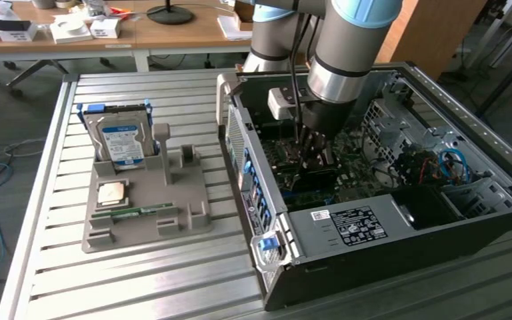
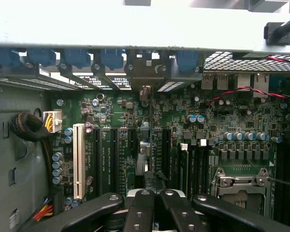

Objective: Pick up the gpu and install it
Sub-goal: 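Press down on the gpu until it lock into place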

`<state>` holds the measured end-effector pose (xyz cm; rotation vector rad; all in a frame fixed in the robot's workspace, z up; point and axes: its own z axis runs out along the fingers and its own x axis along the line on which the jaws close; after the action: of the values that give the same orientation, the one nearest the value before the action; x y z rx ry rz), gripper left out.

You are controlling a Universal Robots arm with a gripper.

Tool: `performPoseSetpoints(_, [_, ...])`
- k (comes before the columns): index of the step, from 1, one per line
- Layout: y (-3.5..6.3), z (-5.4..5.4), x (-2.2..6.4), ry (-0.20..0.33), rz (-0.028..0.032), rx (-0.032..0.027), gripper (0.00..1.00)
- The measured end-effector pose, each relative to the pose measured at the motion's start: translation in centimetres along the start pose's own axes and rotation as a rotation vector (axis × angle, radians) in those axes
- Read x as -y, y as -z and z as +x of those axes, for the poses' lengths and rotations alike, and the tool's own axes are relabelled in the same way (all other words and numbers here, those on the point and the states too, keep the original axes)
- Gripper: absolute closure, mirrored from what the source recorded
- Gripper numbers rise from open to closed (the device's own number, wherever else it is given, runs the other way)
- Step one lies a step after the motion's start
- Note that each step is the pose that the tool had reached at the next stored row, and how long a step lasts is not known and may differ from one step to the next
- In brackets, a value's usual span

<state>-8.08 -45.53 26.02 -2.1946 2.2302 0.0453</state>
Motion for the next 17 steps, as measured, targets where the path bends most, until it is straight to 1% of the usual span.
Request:
performPoseSetpoints(3, [0.02, 0.0, 0.0, 0.0, 0.0001, 0.0004, 0.89])
performPoseSetpoints(5, [0.19, 0.0, 0.01, 0.0, 0.0011, 0.0027, 0.89])
performPoseSetpoints(6, [0.39, 0.0, 0.0, 0.0, 0.0011, 0.0023, 0.89])
performPoseSetpoints(7, [0.66, 0.0, -0.01, 0.0, 0.0002, 0.0004, 0.89])
performPoseSetpoints(10, [1.26, 0.0, -0.02, 0.0, 0.0002, 0.0004, 0.89])
performPoseSetpoints(17, [3.04, -0.1, -0.04, 0.0, 0.0001, 0.0002, 0.89])
